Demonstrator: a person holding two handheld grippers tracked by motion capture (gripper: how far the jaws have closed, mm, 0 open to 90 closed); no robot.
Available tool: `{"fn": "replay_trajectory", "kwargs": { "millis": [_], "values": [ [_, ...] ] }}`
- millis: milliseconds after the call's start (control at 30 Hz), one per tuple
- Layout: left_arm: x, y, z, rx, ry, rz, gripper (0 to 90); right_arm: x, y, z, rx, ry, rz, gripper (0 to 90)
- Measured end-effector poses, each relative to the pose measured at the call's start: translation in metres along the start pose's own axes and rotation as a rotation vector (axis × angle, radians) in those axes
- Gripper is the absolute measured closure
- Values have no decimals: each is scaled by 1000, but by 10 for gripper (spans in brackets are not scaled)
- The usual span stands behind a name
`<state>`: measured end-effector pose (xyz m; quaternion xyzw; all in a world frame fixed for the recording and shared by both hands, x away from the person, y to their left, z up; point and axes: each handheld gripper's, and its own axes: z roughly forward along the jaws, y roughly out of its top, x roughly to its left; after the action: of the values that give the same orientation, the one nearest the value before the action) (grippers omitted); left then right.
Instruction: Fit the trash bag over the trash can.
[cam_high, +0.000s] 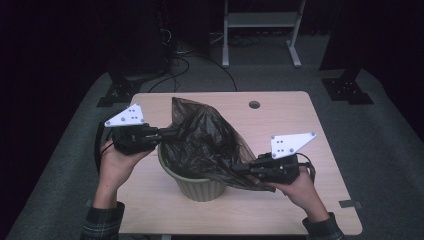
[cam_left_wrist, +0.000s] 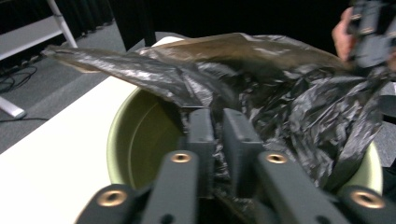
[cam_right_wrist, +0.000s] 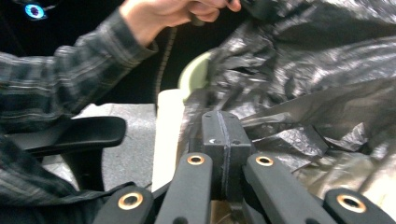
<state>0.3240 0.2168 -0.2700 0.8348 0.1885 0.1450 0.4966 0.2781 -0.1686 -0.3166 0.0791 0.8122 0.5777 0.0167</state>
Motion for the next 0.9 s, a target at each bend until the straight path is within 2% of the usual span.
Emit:
{"fn": "replay_trajectory", "kwargs": {
  "millis": [33, 167, 300, 400, 467, 600, 700, 767, 900],
  "values": [
    [1, -3, -2, 4, 5, -2, 899, 4, 0, 0, 0, 7, -5, 900],
    [4, -13, -7, 13, 28, -23, 900, 18, -7, 3, 24, 32, -17, 900],
    [10, -24, -14, 17, 59, -52, 900, 23, -24, 10, 49, 64, 12, 900],
    [16, -32, -18, 22, 73, -75, 900, 26, -38, 20, 86, 91, 34, 900],
    [19, -35, -18, 29, 82, -84, 900, 30, -53, 35, 132, 130, 55, 900],
    [21, -38, -17, 31, 81, -91, 899, 31, -62, 46, 169, 141, 64, 900],
    [20, -36, -15, 32, 76, -86, 900, 30, -58, 40, 129, 119, 64, 814],
    [19, -35, -14, 35, 73, -83, 899, 31, -46, 26, 89, 84, 40, 800],
    [20, -34, -11, 36, 68, -84, 900, 32, -36, 14, 63, 57, 15, 792]
  ]
}}
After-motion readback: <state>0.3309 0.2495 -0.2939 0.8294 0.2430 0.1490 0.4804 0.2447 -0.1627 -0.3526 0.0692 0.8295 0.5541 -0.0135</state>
